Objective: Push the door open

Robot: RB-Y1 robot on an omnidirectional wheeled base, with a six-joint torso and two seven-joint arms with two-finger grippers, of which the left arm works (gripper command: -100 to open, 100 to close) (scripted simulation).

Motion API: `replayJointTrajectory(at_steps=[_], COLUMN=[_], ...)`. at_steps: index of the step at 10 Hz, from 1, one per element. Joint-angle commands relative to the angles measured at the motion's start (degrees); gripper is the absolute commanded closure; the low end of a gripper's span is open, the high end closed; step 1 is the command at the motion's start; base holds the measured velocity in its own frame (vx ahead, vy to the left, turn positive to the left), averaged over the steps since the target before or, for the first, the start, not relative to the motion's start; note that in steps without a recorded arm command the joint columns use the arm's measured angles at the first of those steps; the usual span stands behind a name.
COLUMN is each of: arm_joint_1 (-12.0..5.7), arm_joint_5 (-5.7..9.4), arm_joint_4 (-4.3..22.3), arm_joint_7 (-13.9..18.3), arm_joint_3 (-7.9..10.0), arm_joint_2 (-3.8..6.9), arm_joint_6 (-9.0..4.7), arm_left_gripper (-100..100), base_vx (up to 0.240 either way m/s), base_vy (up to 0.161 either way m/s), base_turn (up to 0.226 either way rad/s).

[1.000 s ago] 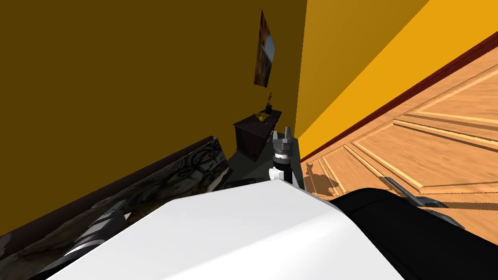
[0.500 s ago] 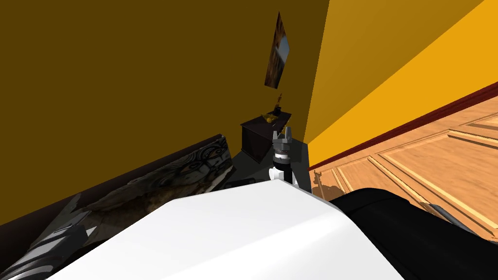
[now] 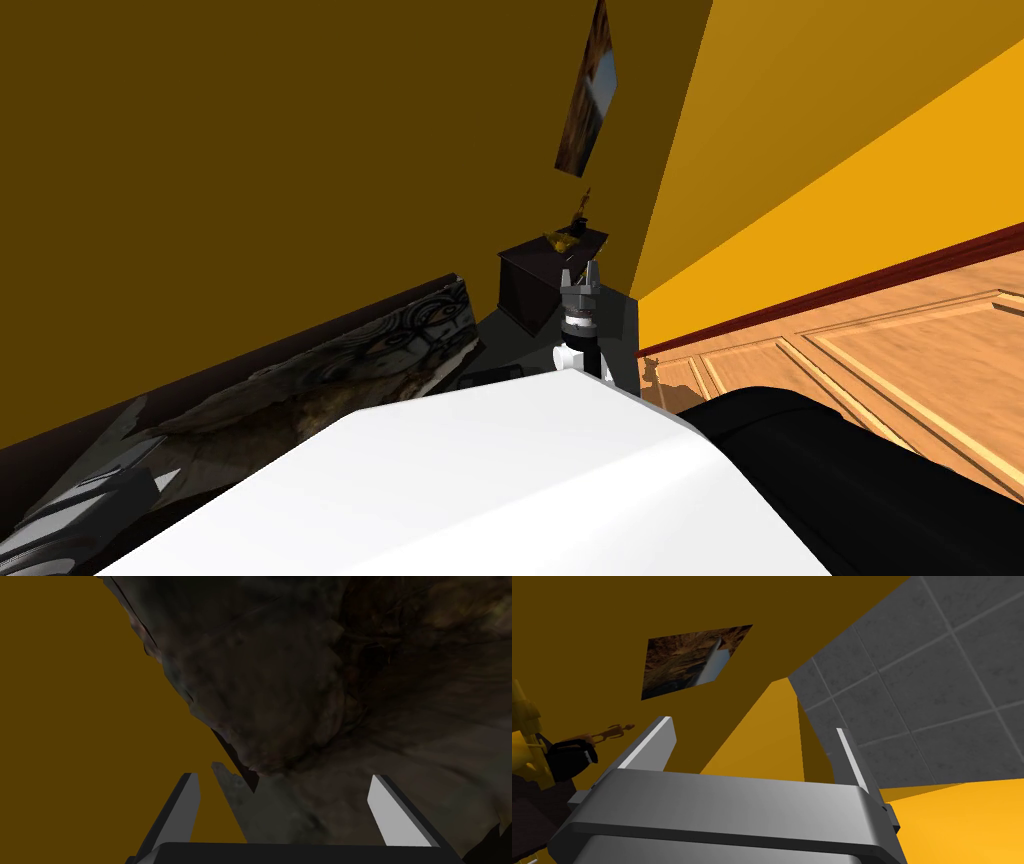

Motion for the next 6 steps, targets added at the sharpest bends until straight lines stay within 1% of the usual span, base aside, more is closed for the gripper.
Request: replayJointTrajectory(at_steps=[1, 2, 3, 5, 6], arm_joint_1=[1.19, 1.85, 1.85, 1.85, 1.85], arm_joint_5=[0.61, 1.13, 1.13, 1.13, 1.13], arm_joint_4=[1.8, 1.8, 1.8, 1.5, 1.8], arm_joint_7=[-0.5, -0.5, -0.5, -0.5, -0.5], arm_joint_3=[0.97, 1.21, 1.21, 1.21, 1.21], arm_joint_2=[1.06, 1.78, 1.78, 1.78, 1.78], arm_joint_6=[0.06, -0.15, -0.15, -0.15, -0.15], arm_left_gripper=[-100, -100, -100, -100, -100], base_vx=[0.000, -0.006, 0.005, 0.006, 0.000], base_vy=[-0.002, 0.011, 0.002, -0.008, -0.008], base_turn=[-0.047, 0.058, 0.054, 0.009, 0.017])
